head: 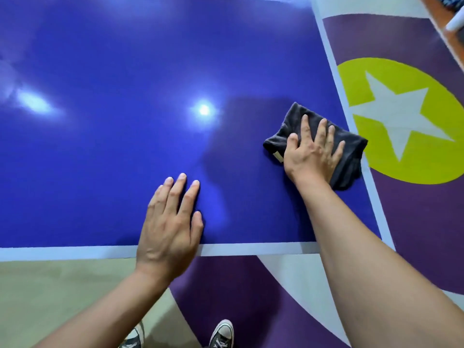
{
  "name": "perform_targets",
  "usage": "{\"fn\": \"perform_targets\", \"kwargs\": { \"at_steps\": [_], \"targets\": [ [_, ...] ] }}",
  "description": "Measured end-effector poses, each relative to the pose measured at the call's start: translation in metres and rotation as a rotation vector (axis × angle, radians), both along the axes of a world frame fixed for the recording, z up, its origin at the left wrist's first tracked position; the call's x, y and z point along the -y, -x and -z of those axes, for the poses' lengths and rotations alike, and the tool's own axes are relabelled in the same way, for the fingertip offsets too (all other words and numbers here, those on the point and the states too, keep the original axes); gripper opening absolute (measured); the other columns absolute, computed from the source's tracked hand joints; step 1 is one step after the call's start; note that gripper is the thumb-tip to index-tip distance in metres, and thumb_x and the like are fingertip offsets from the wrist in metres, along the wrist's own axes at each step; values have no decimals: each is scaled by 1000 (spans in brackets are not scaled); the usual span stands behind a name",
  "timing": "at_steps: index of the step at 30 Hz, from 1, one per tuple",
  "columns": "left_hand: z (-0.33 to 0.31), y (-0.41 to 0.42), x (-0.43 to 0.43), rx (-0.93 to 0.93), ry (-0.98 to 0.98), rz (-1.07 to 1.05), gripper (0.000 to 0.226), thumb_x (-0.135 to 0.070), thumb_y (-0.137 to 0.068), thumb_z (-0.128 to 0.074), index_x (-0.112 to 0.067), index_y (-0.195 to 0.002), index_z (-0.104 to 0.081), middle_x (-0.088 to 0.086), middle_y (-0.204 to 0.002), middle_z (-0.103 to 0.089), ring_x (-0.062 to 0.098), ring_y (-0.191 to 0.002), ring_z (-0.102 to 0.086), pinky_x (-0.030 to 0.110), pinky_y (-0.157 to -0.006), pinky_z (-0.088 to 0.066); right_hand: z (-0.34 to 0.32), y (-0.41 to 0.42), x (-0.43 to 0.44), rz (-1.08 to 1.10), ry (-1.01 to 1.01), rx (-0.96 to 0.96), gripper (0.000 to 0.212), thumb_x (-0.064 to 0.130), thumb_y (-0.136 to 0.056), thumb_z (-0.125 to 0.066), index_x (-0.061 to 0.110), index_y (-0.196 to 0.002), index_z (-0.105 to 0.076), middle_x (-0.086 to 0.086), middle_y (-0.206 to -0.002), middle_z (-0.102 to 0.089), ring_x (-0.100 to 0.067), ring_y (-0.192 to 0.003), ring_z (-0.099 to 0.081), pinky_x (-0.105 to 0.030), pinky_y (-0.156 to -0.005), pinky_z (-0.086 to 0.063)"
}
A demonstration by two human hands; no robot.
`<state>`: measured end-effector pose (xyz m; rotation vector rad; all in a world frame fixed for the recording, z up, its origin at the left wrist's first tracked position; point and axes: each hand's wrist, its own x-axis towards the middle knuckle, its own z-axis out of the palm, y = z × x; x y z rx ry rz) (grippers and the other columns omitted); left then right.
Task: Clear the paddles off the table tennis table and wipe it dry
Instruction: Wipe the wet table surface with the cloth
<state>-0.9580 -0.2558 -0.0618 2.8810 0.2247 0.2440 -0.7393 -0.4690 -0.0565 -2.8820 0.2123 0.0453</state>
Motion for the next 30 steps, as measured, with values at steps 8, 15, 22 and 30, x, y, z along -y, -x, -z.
{"fn": "perform_targets", "kwargs": {
  "at_steps": [8, 15, 22, 30],
  "targets": [
    [-13, 36, -57, 3, 44, -13, 60, -31, -100, -40, -6, -155, -37, 9, -161, -37, 29, -151, -31, 49, -123, -26, 1, 39, -140, -360, -6, 25, 59, 49, -104, -26, 41, -162, -16, -2, -173, -5, -19, -159, 2, -51, -126, 9],
    [-16, 130, -188, -109, -50, -256, 64, -37, -100, -35, -7, -157, -33, 10, -163, -33, 31, -151, -29, 48, -124, -22, 3, 148, -273, -666, -30, 92, 62, 49, -101, -22, 40, -162, -16, -4, -172, -7, -21, -159, 1, -52, -126, 7],
    [-14, 213, -281, -138, -45, -420, 62, -35, -101, -33, -5, -155, -36, 15, -162, -34, 34, -151, -29, 50, -122, -25, 5, 268, -400, -865, -74, 122, 60, 47, -103, -29, 38, -162, -21, -6, -172, -13, -24, -159, -3, -55, -126, 1],
    [-18, 248, -370, -128, 35, -323, 57, -32, -95, -38, -9, -146, -51, 18, -153, -45, 39, -144, -37, 50, -118, -27, 2, 319, -488, -962, -134, 116, 56, 49, -102, -38, 39, -157, -37, -4, -168, -27, -20, -157, -19, -46, -126, -14]
  ]
}}
